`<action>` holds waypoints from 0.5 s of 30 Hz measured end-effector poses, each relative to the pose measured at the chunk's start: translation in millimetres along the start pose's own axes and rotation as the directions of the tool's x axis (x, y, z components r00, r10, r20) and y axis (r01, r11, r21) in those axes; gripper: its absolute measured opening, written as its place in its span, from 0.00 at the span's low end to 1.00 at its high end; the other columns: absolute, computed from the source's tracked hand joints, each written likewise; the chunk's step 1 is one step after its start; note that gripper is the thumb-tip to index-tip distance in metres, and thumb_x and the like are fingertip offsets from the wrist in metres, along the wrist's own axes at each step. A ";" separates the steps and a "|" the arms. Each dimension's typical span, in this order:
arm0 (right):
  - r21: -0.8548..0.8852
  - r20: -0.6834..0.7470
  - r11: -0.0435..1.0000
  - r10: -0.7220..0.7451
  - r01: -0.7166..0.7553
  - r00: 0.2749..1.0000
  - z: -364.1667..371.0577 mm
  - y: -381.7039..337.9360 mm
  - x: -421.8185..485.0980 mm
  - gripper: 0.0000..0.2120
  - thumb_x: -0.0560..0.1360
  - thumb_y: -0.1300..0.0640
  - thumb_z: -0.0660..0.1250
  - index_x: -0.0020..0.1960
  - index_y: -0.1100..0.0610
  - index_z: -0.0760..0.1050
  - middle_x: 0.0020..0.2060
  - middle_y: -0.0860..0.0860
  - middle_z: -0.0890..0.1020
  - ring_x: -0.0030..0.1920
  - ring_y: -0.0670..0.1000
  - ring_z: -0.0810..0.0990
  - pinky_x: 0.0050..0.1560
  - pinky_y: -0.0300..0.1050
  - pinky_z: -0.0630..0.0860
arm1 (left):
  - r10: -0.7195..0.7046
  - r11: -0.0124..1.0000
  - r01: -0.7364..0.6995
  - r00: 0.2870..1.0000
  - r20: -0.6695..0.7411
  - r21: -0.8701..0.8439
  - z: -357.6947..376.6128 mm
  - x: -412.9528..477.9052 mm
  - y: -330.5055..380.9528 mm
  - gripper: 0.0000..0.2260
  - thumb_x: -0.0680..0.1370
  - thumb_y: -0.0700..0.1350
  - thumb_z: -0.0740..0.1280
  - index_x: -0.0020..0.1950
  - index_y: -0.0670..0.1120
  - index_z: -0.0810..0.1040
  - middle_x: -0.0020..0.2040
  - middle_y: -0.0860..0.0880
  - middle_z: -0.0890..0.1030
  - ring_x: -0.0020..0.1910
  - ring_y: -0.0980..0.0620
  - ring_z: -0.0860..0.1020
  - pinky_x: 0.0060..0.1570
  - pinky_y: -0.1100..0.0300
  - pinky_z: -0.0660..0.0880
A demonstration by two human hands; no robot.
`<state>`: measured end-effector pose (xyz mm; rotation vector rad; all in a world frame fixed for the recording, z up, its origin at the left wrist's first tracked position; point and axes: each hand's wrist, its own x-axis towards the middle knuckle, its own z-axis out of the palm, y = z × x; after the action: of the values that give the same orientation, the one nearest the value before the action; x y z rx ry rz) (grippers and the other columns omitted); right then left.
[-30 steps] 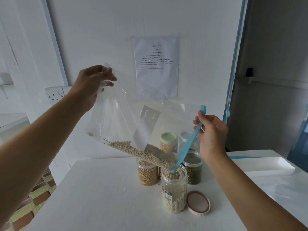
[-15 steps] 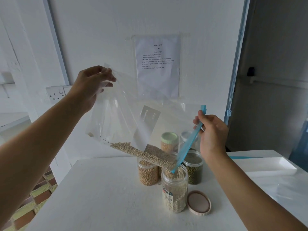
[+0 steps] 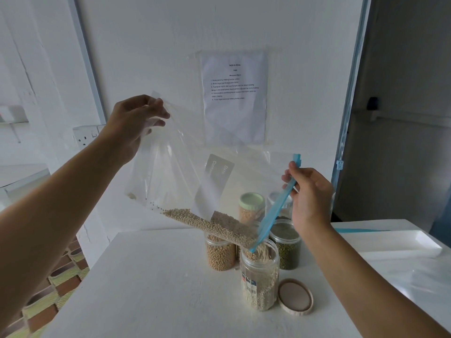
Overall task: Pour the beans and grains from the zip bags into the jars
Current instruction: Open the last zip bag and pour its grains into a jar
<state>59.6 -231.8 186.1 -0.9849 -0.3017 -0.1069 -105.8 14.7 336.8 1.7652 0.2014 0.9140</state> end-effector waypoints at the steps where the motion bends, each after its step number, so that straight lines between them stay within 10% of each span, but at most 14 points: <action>1: -0.001 0.003 1.000 0.002 -0.002 1.000 0.4 0.6 -0.5 0.07 0.77 0.55 0.73 0.45 0.60 0.81 0.38 0.50 0.85 0.42 0.48 0.85 0.50 0.46 0.79 | 0.000 1.000 0.000 1.000 -0.002 0.002 -0.5 -0.2 -0.2 0.07 0.80 0.43 0.70 0.43 0.44 0.80 0.51 0.49 0.82 0.52 0.48 0.79 0.73 0.40 0.66; 15: -0.005 0.003 1.000 -0.002 0.002 1.000 5.3 1.1 -6.5 0.07 0.77 0.54 0.73 0.45 0.58 0.81 0.38 0.49 0.86 0.42 0.47 0.85 0.52 0.48 0.80 | 0.018 1.000 -0.018 1.000 0.008 0.018 -8.3 -1.3 0.1 0.07 0.80 0.45 0.70 0.44 0.44 0.81 0.51 0.50 0.82 0.53 0.47 0.79 0.71 0.44 0.68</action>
<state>52.6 -227.1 186.0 -0.9894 -0.3058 -0.1080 -112.2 20.1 337.3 1.7897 0.1890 0.9206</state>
